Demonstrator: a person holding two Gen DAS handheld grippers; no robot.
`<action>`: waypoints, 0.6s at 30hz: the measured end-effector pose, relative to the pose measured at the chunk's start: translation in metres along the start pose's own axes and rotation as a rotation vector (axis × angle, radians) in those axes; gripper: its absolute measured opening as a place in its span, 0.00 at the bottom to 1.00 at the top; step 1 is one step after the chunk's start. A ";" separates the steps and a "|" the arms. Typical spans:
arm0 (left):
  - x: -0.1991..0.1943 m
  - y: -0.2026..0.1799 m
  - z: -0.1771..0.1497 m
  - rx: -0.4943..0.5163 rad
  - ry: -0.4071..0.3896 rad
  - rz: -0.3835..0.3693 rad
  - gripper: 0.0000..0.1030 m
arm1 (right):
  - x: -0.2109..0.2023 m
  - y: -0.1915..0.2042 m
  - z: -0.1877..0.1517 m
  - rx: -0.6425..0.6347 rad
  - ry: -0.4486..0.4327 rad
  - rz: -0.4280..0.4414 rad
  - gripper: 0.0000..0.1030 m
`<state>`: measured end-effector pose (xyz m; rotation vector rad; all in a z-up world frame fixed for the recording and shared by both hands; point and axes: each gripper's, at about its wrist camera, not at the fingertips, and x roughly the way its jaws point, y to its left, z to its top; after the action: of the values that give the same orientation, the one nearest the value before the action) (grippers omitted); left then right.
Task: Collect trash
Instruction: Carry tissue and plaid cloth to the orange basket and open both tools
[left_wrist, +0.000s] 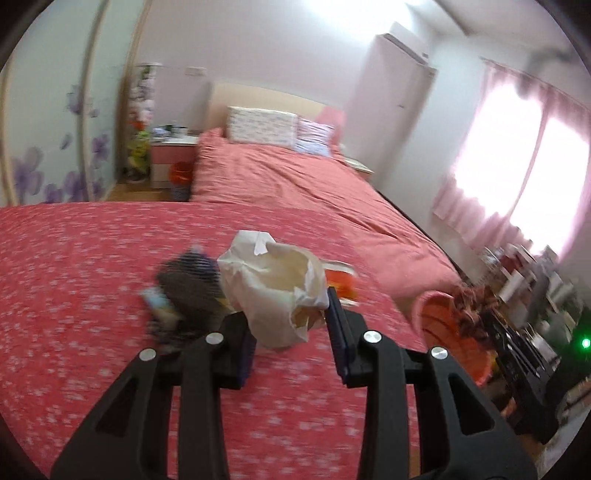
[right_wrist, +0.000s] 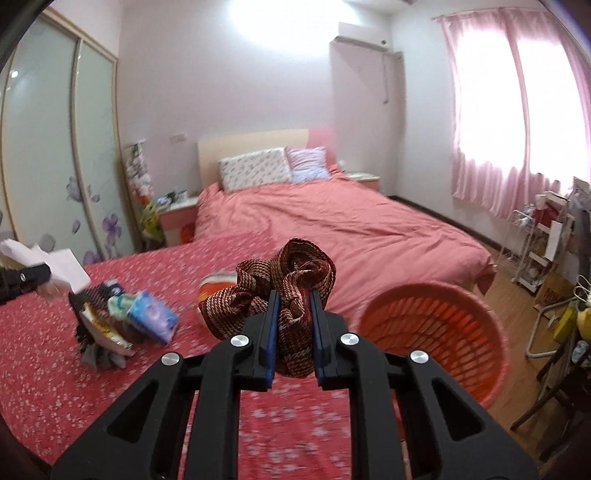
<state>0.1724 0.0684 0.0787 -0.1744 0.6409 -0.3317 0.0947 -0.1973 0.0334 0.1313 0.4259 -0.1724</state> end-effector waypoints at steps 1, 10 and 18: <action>0.005 -0.008 -0.001 0.014 0.007 -0.015 0.33 | -0.002 -0.008 0.001 0.013 -0.010 -0.012 0.15; 0.052 -0.105 -0.024 0.132 0.085 -0.185 0.34 | 0.002 -0.058 -0.003 0.080 -0.033 -0.127 0.15; 0.106 -0.176 -0.046 0.204 0.166 -0.315 0.34 | 0.015 -0.099 -0.014 0.119 -0.021 -0.205 0.15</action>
<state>0.1802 -0.1358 0.0296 -0.0519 0.7392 -0.7180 0.0836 -0.2938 0.0051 0.2022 0.4077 -0.4012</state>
